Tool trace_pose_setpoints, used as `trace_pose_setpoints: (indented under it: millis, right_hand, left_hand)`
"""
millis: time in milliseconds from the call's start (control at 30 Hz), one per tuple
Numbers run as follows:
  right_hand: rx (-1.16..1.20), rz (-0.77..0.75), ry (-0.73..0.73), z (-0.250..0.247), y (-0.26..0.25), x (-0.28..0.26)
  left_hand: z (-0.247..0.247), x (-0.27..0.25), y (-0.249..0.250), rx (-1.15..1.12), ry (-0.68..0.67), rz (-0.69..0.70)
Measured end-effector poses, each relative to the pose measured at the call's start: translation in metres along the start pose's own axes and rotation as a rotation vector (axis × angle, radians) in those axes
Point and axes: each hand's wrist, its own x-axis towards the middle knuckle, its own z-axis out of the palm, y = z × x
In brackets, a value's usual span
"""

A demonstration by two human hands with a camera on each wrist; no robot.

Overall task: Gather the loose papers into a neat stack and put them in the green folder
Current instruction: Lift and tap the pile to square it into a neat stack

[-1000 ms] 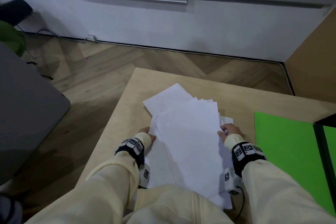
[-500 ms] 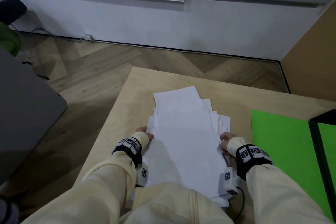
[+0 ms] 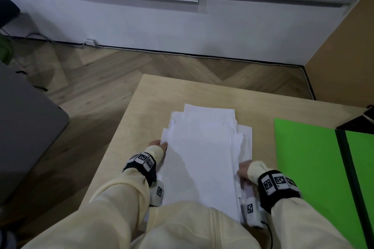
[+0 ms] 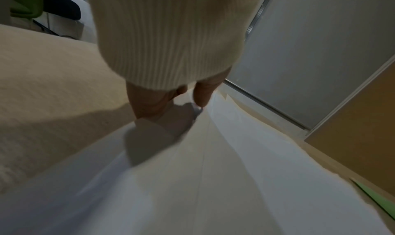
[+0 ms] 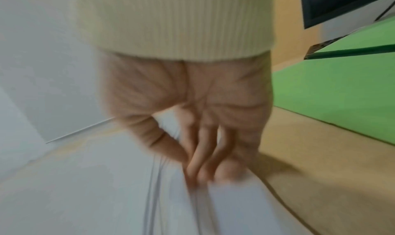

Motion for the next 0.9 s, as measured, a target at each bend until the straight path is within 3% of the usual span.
trace_pose_setpoints:
  millis: [67, 100, 133, 233, 400, 500, 600, 733, 900]
  right_hand:
    - [0.146, 0.020, 0.363, -0.009, 0.002, 0.003]
    - [0.178, 0.050, 0.478, -0.009, 0.001, 0.002]
    - [0.192, 0.077, 0.506, -0.007, -0.002, -0.003]
    - [0.244, 0.122, 0.413, 0.004, -0.010, -0.008]
    - [0.238, 0.128, 0.097, 0.008, -0.007, -0.016]
    - [0.144, 0.129, 0.135, 0.005, 0.011, -0.015]
    - [0.268, 0.018, 0.183, 0.000, 0.029, -0.009]
    - [0.337, 0.060, 0.189, 0.011, 0.022, -0.011]
    - [0.114, 0.059, 0.148, 0.027, 0.006, -0.013]
  left_hand:
    - [0.004, 0.000, -0.002, -0.040, -0.002, -0.004]
    - [0.006, 0.000, -0.002, -0.035, -0.027, 0.013]
    - [0.007, -0.001, -0.001, -0.015, -0.050, 0.023]
    - [0.009, -0.006, 0.001, 0.125, -0.081, 0.034]
    - [0.013, -0.012, 0.000, 0.215, -0.113, 0.052]
    - [0.009, -0.013, 0.000, 0.145, -0.072, 0.052]
    - [0.007, -0.011, -0.002, 0.136, -0.038, 0.101]
    - [0.013, -0.016, -0.001, 0.146, -0.073, 0.186]
    - [0.015, -0.022, 0.000, 0.234, -0.155, 0.136]
